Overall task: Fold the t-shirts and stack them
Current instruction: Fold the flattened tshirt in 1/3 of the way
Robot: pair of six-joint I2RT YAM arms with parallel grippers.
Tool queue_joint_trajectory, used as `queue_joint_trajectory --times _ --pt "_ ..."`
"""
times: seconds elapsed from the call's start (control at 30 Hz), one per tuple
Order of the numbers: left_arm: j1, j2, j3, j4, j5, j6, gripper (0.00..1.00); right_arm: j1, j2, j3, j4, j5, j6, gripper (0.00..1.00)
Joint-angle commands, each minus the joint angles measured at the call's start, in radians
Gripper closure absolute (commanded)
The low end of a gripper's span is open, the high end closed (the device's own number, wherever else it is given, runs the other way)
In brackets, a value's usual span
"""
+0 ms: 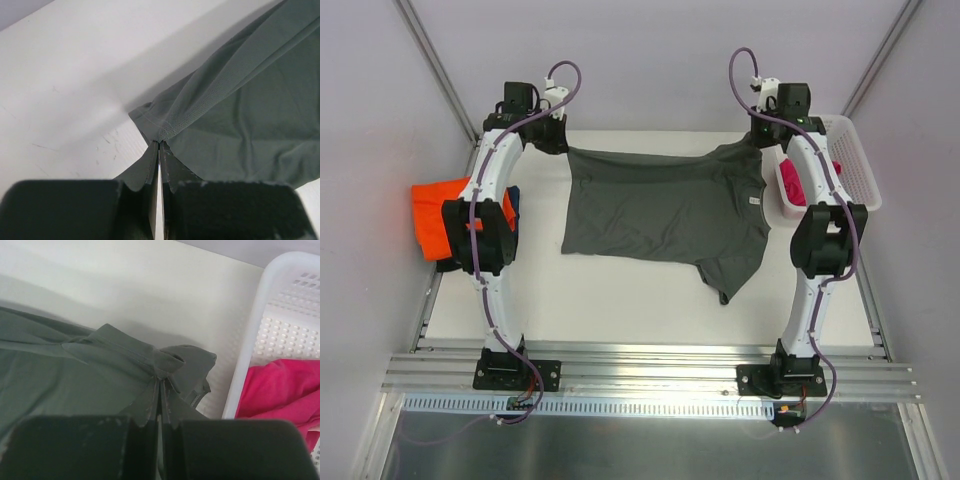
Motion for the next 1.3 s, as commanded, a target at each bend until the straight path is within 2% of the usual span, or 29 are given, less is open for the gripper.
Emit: queue_joint_trajectory --times 0.0,0.57,1.27 --pt "0.010 0.006 0.022 0.020 0.010 0.008 1.00 0.011 -0.018 -0.018 0.024 0.000 -0.021 0.99" --pt "0.032 0.007 -0.107 0.017 0.060 -0.025 1.00 0.016 -0.119 -0.244 -0.036 -0.017 -0.051 0.99" --pt "0.032 -0.029 -0.217 0.000 0.077 -0.039 1.00 0.025 -0.162 -0.371 -0.092 -0.031 -0.100 1.00"
